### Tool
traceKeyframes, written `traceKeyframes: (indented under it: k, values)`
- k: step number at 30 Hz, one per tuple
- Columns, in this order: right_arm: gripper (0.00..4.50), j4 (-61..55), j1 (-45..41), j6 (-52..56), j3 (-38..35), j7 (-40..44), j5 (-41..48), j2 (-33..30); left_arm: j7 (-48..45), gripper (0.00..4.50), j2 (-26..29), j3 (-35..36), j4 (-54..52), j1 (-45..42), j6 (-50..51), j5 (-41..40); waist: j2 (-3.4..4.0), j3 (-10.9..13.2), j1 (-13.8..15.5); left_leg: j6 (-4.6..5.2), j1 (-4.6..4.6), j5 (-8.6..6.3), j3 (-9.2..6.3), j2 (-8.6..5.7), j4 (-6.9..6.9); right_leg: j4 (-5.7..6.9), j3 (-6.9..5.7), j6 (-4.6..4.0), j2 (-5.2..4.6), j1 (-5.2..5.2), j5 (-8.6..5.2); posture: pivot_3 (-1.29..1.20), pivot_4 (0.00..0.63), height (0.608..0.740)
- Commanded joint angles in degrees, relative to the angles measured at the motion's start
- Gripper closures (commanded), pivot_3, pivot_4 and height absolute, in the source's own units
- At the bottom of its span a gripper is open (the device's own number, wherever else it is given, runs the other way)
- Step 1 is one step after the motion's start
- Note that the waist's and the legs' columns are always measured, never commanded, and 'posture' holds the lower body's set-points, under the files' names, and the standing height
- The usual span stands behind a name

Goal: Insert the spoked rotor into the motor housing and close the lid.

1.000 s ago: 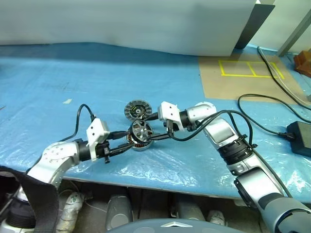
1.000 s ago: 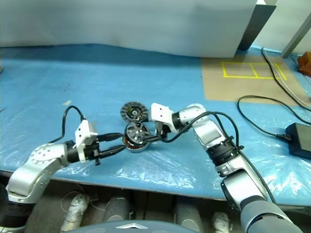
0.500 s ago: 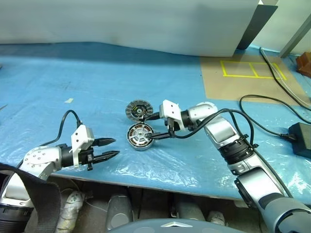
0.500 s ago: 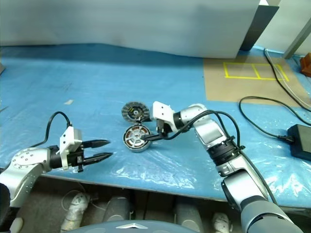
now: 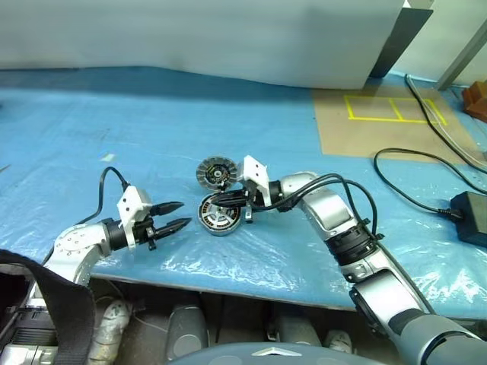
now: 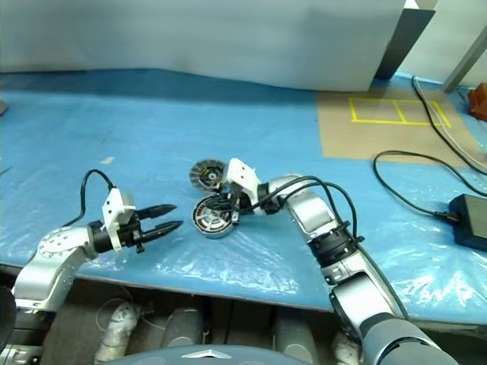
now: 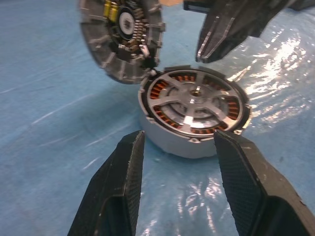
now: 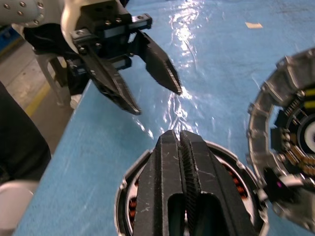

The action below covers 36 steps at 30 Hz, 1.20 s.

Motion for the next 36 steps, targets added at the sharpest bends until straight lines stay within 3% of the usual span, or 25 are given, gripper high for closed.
traceKeyframes:
  k: [1, 8, 15, 23, 30, 33, 36]
  values:
    - [4.37, 1.09, -0.84, -1.53, -0.51, -1.14, 0.12, 0.72, 1.30, 2.16, -0.11, 2.22, 1.03, -1.62, -0.25, -0.80, 0.00, 0.00, 0.04, 0.00, -0.01, 0.00, 0.00, 0.00, 0.00, -0.01, 0.00, 0.00, 0.00, 0.00, 0.00, 0.00, 0.150, 0.740]
    - [4.37, 8.44, 1.51, -13.34, 6.35, -1.08, -10.17, -5.45, 10.07, 2.16, -7.59, 0.50, 2.99, -6.78, 1.34, 0.77, 0.00, -0.02, 0.79, -0.03, 0.00, 0.02, -0.01, -0.07, 0.01, -0.05, -0.01, 0.01, -0.07, 0.06, 0.01, 0.00, 0.150, 0.740]
    - [4.37, 1.96, 1.94, -6.15, -0.68, 0.58, -1.89, -5.85, 21.01, 2.16, -16.27, 3.66, 8.96, -17.74, 0.23, 0.75, -0.04, -0.01, 1.26, 0.00, 0.27, 0.00, -0.01, -0.07, 0.12, 0.02, 0.05, 0.07, -0.07, 0.36, 0.05, 0.00, 0.150, 0.740]
    - [4.37, -7.82, 8.55, 1.52, -5.03, -0.71, 0.82, -12.76, 18.84, 2.16, -16.50, 8.53, 16.30, -28.91, 6.21, -7.51, -0.08, -0.01, 1.41, 0.01, -0.03, 0.05, -0.08, -0.10, 0.06, -0.08, -0.08, 0.16, -0.06, 0.18, 0.11, 0.00, 0.150, 0.740]
    - [4.37, -12.85, 13.88, 5.15, -7.69, -5.90, 0.80, -14.45, 14.21, 2.16, -19.08, 4.31, 33.29, -38.88, 5.75, -3.85, -0.08, 0.00, 1.68, 0.00, -0.09, 0.04, -0.14, -0.13, 0.06, -0.11, -0.14, 0.10, -0.09, 0.14, 0.08, 0.00, 0.150, 0.740]
    - [4.41, -15.43, 16.16, 6.48, -8.77, -6.73, 1.15, -15.74, 11.27, 2.80, -19.02, 4.82, 39.30, -42.12, 4.93, -3.75, -0.10, 0.01, 1.72, 0.00, -0.08, 0.04, -0.15, -0.13, 0.09, -0.12, -0.10, 0.11, -0.10, 0.15, 0.08, 0.00, 0.150, 0.740]
    - [4.41, -16.97, 18.24, 7.03, -9.36, -7.78, 1.30, -17.02, 7.20, 3.78, -18.61, 3.29, 44.37, -43.95, 2.39, -1.45, -0.11, 0.02, 1.81, -0.01, -0.09, 0.04, -0.16, -0.14, 0.02, -0.18, -0.11, 0.12, -0.09, 0.14, 0.08, 0.00, 0.150, 0.740]
